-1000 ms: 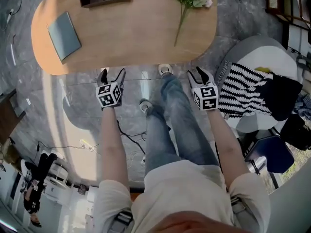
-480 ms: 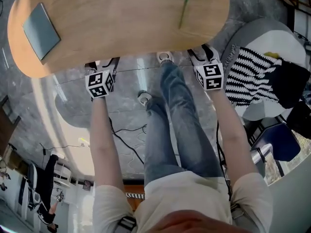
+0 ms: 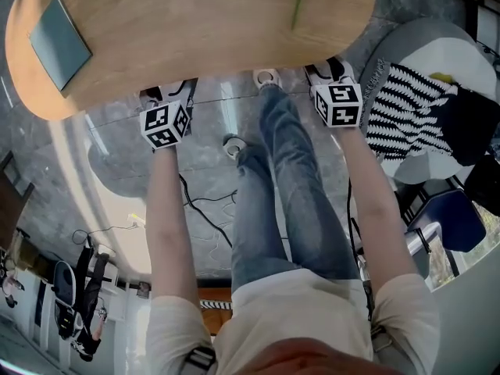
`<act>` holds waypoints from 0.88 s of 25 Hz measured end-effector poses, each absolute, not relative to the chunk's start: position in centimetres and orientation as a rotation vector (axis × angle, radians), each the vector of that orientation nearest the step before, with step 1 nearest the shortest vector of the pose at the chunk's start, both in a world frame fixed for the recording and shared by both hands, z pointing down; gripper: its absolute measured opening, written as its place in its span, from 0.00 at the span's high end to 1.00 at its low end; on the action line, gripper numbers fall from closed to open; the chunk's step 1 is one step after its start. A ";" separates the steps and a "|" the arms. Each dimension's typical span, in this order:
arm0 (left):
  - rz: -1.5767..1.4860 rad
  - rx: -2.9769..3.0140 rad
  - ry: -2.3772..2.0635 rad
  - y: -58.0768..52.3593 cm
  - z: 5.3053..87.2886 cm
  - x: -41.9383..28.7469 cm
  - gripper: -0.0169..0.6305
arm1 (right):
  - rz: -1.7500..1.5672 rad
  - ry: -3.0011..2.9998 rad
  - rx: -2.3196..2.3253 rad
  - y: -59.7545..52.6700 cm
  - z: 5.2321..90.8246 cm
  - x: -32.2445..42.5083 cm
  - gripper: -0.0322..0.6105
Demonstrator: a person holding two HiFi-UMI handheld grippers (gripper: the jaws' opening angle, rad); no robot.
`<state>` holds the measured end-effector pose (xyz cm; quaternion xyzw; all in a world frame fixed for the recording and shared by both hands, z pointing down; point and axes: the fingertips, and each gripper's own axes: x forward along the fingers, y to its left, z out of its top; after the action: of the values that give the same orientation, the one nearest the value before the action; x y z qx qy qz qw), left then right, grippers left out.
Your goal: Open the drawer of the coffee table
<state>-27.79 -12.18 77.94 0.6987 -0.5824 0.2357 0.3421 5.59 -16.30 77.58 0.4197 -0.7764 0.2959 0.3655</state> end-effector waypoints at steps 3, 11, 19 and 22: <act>0.610 1.825 -1.506 -12.3 77.7 -27.6 0.29 | 0.764 -1.986 1.105 -16.4 77.5 5.6 0.60; 0.606 1.810 -1.503 -12.3 77.8 -27.7 0.31 | 0.741 -1.968 1.140 -16.6 77.6 5.6 0.64; 0.615 1.785 -1.506 -12.3 77.7 -27.6 0.31 | 0.756 -1.934 1.182 -16.5 77.7 5.7 0.66; 0.615 1.783 -1.508 -11.9 77.6 -27.7 0.31 | 0.754 -1.929 1.176 -16.1 77.6 5.7 0.66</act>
<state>-27.74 -11.94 77.55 0.6901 -0.5836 0.2382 0.3555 5.69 -16.12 77.56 0.4584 -0.7522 0.2942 0.3709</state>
